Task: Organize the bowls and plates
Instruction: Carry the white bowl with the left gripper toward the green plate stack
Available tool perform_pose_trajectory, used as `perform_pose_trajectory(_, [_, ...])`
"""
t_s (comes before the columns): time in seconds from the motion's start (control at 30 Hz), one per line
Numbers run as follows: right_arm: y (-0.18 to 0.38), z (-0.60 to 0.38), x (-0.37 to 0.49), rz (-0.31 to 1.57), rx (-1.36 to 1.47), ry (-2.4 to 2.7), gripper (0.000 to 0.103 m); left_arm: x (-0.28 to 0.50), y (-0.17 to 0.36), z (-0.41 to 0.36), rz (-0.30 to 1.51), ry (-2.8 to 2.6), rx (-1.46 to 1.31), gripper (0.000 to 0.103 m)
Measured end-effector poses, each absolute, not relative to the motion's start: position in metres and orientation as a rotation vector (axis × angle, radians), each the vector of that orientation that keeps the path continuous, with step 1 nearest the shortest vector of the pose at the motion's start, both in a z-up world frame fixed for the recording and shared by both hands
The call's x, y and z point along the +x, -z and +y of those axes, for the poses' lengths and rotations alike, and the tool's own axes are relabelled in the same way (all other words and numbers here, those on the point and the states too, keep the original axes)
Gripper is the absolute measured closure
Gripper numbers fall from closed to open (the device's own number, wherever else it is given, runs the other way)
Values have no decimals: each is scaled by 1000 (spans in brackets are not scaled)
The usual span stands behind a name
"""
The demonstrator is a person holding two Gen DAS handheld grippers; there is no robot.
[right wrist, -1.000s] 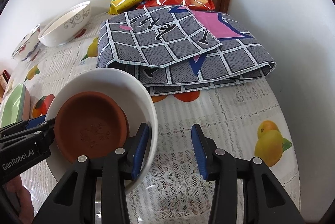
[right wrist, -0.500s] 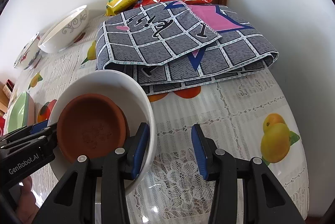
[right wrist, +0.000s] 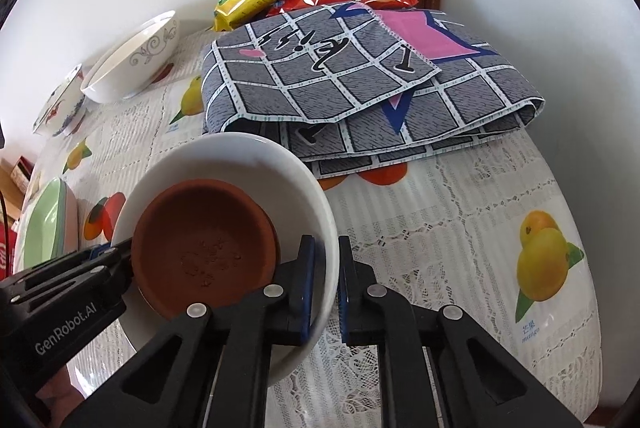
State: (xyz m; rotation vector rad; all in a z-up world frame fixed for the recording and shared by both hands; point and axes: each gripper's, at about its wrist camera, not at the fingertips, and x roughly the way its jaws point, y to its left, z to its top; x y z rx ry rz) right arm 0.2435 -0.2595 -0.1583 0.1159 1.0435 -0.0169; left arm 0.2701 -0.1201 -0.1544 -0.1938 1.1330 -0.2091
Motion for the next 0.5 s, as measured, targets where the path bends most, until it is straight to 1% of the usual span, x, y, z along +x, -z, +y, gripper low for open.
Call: perform_pose_trajectory(0.5, [149,-265,221,1052,190,40,93,243,144,-115,1119,218,-181,95])
